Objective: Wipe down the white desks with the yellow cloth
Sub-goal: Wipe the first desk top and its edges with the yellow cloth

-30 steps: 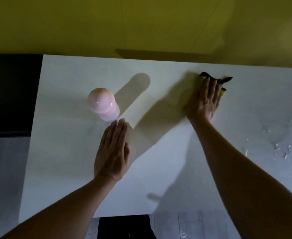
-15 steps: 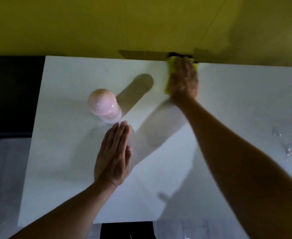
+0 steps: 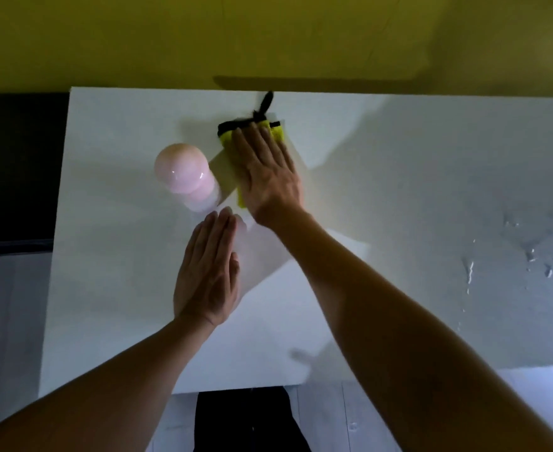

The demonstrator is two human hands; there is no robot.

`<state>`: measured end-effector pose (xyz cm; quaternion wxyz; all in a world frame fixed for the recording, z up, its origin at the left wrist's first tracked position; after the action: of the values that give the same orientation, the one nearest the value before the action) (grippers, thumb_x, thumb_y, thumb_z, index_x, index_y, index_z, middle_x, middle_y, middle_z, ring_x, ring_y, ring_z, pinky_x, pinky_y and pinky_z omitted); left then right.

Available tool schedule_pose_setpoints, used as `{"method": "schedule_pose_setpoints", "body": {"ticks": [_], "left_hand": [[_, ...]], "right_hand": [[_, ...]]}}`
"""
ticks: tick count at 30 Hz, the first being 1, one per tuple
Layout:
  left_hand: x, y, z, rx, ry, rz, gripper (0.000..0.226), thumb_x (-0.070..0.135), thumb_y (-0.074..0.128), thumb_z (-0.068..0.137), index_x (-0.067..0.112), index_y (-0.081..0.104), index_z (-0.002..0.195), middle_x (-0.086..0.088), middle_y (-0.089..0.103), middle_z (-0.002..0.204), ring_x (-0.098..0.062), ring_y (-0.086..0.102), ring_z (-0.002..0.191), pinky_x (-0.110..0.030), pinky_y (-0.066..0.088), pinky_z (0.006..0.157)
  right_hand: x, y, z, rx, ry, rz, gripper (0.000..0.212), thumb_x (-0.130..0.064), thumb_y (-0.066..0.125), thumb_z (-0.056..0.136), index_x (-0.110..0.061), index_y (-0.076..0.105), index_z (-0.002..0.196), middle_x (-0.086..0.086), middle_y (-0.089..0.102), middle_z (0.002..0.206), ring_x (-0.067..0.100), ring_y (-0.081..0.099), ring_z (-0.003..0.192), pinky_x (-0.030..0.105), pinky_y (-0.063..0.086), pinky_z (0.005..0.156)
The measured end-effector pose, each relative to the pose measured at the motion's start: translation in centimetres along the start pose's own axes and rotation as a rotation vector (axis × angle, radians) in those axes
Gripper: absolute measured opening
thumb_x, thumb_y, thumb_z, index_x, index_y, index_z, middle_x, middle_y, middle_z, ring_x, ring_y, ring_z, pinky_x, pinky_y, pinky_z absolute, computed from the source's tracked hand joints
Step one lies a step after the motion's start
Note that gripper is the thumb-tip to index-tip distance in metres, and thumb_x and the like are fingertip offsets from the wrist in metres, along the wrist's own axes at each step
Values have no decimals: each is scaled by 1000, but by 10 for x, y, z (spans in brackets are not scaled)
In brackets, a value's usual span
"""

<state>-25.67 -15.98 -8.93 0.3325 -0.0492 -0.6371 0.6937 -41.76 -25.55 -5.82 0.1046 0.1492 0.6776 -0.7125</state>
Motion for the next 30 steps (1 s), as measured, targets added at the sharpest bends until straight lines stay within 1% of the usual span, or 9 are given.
{"method": "schedule_pose_setpoints", "body": {"ticks": [4,5,8,11,14,18,21,27,30], "left_hand": [[-1,0,-1,8,-2,4,57,17,36,104,1,37,159,-14,33,168,-31,26,158,-45,22,129],[-1,0,0,14,-4,9,57,17,36,104,0,37,159,-14,33,168,-31,27,158,-46,22,129],[0,0,-1,29,-10,27,56,15,38,104,0,38,158,-16,35,167,-32,28,157,-47,23,129],[2,-1,-1,46,-13,27,56,13,39,104,0,37,158,-16,34,167,-32,28,157,-47,23,129],[0,0,-1,72,-21,18,56,12,43,103,-2,37,158,-19,34,166,-32,30,156,-47,25,128],[-3,3,-4,108,1,46,56,19,47,106,-9,40,154,-25,41,160,-37,38,151,-51,32,125],[-4,3,-3,74,34,0,58,16,41,102,-7,37,156,-24,37,163,-36,33,154,-51,28,126],[-4,2,-2,89,11,-20,55,12,34,104,-4,36,157,-22,36,164,-35,31,154,-48,24,128],[-4,5,-3,113,3,-5,55,10,36,103,-4,37,157,-22,37,164,-36,33,153,-47,24,128]], "right_hand": [[103,-37,-29,142,263,-70,58,-28,30,98,-25,34,156,7,34,161,24,25,151,44,22,123],[137,-47,-44,174,336,-72,59,-32,28,98,-24,32,157,8,32,163,25,24,152,45,22,123],[195,-70,-84,178,533,-13,62,-42,19,103,-23,13,162,5,9,170,21,4,157,44,8,127],[153,-57,-83,234,577,-8,60,-35,18,104,-19,16,162,7,12,169,24,6,157,44,7,126],[55,-19,-89,276,288,36,54,-25,30,103,-11,40,154,17,33,161,34,25,152,51,17,123],[-25,12,-116,133,98,90,53,-30,36,106,-17,35,157,9,27,165,25,17,155,45,13,127],[11,2,-127,179,19,59,51,-30,42,105,-14,41,154,12,35,161,29,25,153,48,19,125],[144,-47,-180,274,440,-10,55,-29,37,105,-14,31,158,13,26,165,28,19,154,44,15,126],[145,-50,-182,284,574,-3,56,-33,30,107,-18,23,161,8,18,168,25,11,156,42,10,127]]}}
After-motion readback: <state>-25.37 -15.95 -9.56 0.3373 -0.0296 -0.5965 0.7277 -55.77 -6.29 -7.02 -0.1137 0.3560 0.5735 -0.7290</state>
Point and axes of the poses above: each hand's wrist, its own z-axis towards the middle knuckle, its own y-axis out of the palm, x = y × z, the point moved 4 cm from there along z, towards the middle knuckle
